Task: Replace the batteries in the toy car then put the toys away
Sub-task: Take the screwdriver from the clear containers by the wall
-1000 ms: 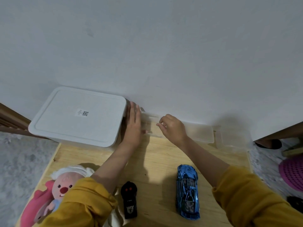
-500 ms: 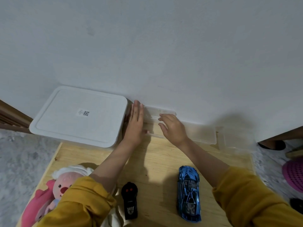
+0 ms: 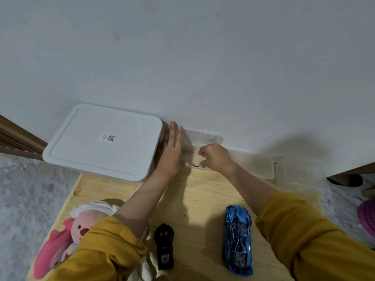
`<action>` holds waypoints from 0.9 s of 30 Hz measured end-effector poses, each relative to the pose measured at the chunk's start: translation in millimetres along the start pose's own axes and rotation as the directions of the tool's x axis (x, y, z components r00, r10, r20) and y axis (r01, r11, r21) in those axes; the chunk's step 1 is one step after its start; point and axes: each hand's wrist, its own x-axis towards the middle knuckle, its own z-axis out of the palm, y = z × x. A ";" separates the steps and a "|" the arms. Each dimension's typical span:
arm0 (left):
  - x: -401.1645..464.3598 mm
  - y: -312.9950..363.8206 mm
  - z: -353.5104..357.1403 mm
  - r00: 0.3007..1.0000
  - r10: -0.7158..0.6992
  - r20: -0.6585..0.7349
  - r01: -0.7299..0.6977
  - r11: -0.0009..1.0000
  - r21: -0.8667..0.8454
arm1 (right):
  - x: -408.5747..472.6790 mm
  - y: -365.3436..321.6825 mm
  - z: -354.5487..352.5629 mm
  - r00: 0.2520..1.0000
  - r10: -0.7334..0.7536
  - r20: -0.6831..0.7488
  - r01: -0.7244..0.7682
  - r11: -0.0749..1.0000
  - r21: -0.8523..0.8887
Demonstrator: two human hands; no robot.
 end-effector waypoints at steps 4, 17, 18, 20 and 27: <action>0.0 1.8 -0.4 1.000 -0.008 0.007 0.008 1.000 0.004 | 3.7 -3.1 0.0 0.999 -0.033 0.011 0.034 0.992 -0.123; -0.9 0.8 2.1 1.000 -0.016 0.001 0.016 1.000 -0.009 | 2.4 -4.0 1.3 1.000 -0.007 0.009 0.008 0.996 -0.091; -0.8 0.9 2.3 1.000 -0.018 0.002 0.018 1.000 -0.011 | 2.0 -6.0 2.5 1.000 -0.015 0.001 0.015 0.992 -0.123; -0.6 1.0 2.4 1.000 -0.020 0.002 0.020 1.000 -0.008 | 1.4 -9.2 4.0 0.999 -0.020 -0.029 0.015 0.987 -0.159; -1.4 1.1 2.3 1.000 -0.027 0.004 0.027 1.000 -0.011 | 0.2 -9.5 -0.2 0.996 0.002 -0.094 0.001 1.000 0.027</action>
